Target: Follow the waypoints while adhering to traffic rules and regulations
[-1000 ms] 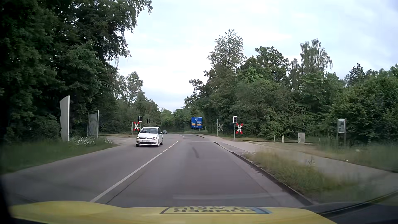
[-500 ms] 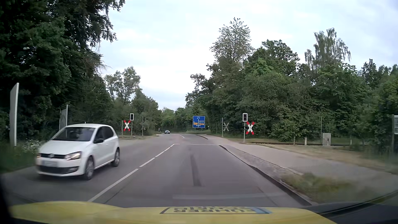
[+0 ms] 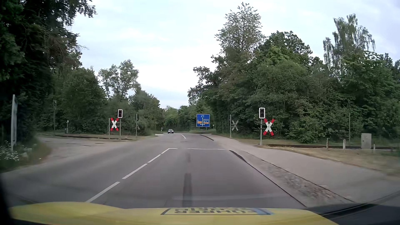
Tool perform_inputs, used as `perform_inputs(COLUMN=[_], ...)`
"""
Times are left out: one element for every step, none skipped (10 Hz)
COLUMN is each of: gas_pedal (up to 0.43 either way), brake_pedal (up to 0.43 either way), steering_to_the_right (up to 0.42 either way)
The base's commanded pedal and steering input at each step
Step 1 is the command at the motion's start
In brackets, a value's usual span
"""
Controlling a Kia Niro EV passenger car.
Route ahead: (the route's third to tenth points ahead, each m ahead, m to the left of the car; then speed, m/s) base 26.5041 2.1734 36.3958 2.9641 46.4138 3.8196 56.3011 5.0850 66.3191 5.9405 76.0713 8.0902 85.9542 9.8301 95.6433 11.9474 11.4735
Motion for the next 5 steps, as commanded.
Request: perform_inputs(gas_pedal=[0.079,0.067,0.008,0.008,0.008], brake_pedal=[0.0,0.0,0.0,0.0,0.0], steering_to_the_right=[-0.005,-0.005,-0.005,-0.005,-0.005])
